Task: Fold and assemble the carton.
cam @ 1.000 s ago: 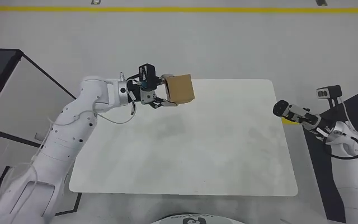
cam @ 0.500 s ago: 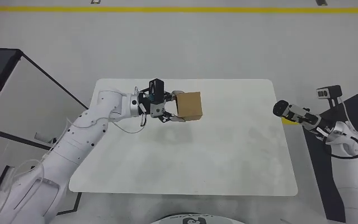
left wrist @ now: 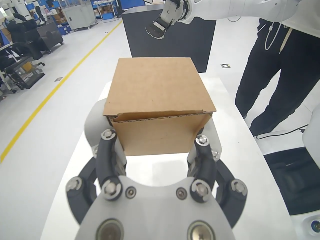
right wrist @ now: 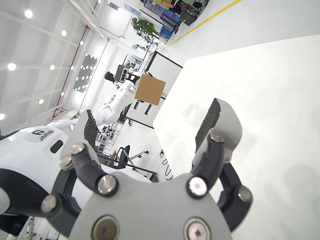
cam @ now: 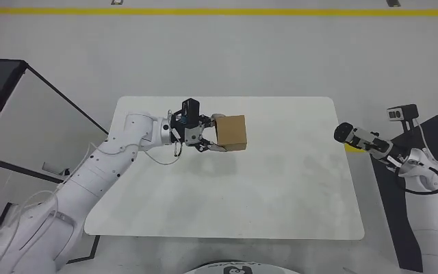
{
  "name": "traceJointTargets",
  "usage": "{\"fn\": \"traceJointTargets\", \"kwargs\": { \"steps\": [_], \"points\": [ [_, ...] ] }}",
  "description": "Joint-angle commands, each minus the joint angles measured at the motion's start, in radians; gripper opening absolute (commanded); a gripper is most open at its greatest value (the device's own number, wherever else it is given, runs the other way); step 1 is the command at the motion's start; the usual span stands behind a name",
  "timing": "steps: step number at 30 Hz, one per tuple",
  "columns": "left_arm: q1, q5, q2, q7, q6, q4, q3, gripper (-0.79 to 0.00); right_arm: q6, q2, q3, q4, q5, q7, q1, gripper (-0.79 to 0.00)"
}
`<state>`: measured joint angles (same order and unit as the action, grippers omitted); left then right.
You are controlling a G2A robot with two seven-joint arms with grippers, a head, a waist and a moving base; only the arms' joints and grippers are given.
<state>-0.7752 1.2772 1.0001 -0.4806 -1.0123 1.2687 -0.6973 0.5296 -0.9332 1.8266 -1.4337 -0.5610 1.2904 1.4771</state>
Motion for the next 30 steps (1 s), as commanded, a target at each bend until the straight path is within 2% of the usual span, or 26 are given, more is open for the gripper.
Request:
{"fn": "traceJointTargets", "kwargs": {
  "steps": [1, 7, 11, 18, 22, 30],
  "points": [
    [-0.006, 0.001, 0.000, 0.008, 0.007, 0.006, 0.001, -0.785, 0.000, 0.000, 0.000, 0.000, 0.000, 0.000, 0.000, 0.000],
    [-0.034, 0.019, 0.010, 0.043, 0.020, 0.008, 0.017, -0.785, 0.000, 0.000, 0.000, 0.000, 0.000, 0.000, 0.000, 0.000],
    [-0.045, 0.077, 0.029, -0.017, 0.038, -0.025, 0.053, -0.785, 0.000, 0.000, 0.000, 0.000, 0.000, 0.000, 0.000, 0.000],
    [-0.033, 0.174, 0.083, -0.203, 0.090, -0.185, 0.139, -0.785, 0.000, 0.000, 0.000, 0.000, 0.000, 0.000, 0.000, 0.000],
    [-0.006, 0.208, 0.116, -0.268, 0.132, -0.264, 0.173, -0.785, 0.000, 0.000, 0.000, 0.000, 0.000, 0.000, 0.000, 0.000],
    [-0.006, 0.208, 0.116, -0.268, 0.132, -0.264, 0.173, -0.785, 0.000, 0.000, 0.000, 0.000, 0.000, 0.000, 0.000, 0.000]
  ]
}}
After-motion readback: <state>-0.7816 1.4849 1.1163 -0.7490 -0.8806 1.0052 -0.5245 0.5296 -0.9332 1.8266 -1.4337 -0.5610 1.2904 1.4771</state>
